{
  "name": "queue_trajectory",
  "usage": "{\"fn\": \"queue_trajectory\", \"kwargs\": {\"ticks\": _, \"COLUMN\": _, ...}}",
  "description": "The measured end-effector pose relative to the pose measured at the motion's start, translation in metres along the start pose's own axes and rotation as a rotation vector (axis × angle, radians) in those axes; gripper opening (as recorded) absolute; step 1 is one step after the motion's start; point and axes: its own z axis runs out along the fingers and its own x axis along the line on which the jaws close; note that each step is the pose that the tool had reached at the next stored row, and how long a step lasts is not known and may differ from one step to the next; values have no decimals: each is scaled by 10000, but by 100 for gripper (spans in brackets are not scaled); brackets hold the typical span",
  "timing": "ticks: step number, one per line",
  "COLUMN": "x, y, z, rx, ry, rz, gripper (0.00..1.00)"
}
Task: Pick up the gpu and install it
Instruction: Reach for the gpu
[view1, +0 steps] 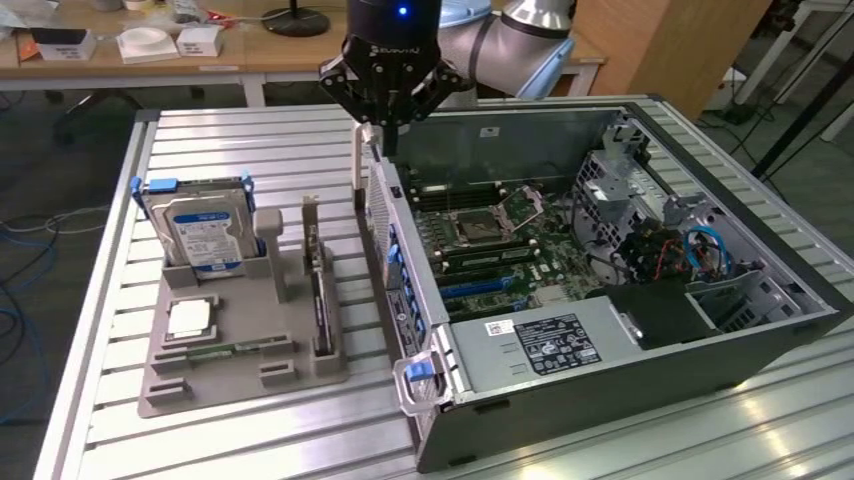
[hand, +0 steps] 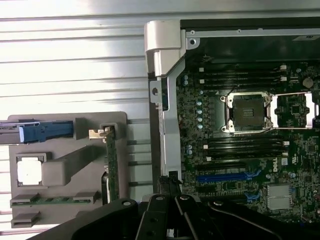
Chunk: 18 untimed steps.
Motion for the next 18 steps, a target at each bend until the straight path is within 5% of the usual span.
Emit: {"fn": "queue_trajectory", "kwargs": {"ticks": 18, "x": 285, "y": -42, "z": -1, "rx": 0, "ry": 0, "rz": -1, "gripper": 11}}
